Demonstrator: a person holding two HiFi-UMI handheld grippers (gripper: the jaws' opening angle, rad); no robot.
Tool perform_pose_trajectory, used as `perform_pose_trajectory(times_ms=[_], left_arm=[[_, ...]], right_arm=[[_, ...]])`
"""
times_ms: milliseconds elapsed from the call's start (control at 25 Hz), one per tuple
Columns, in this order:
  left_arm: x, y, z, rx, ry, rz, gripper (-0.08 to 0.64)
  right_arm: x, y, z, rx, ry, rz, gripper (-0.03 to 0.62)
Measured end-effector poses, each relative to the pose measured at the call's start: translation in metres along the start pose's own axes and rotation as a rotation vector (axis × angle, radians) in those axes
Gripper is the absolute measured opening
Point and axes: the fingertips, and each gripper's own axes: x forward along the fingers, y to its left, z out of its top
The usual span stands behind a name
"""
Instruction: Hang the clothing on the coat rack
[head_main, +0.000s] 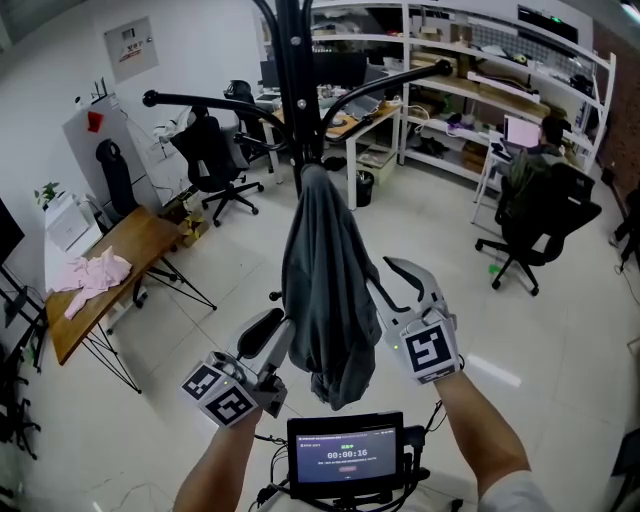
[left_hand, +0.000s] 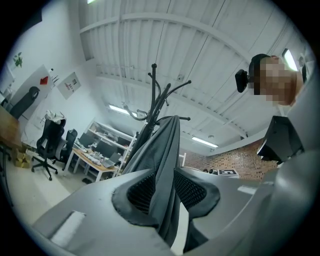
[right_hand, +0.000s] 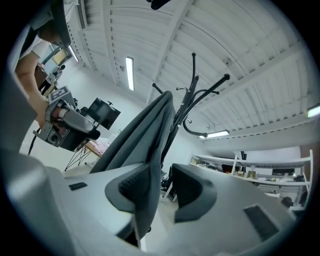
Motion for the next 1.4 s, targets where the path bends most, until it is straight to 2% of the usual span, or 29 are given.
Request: perform_pose_trajectory(times_ms=[440,800,880,1000,1400], left_arm=[[-0.004,-0.015,-0.008,0.037,0.011,0.032,0.114],[-0.018,-0.028,-0.018,0.04,0.033,0.053,0.091],[-0.023,-0.03,-0.02,0.038,0.031,0.059,0.042],[-0.027,-0.036,-0.019,0.041,0.026,0.05,0.0],[-0.062,-0.048,-0.02,0.038,0.096,0.008,0.0]], right_arm=[[-0.027,0.003,-0.006,0.041,0.005,0.006,0.155],[-0.044,0.02,-0.016,0.138,0.043,0.031,0.155],[-0.051,0.027,-0.018,0.151,0.056,0.038,0.155],[-0.059,0.03,-0.015,0.164,0.041,0.045,0.155],[-0.078,0.073,-0.001,0.255,0.073,0.056,0.156]])
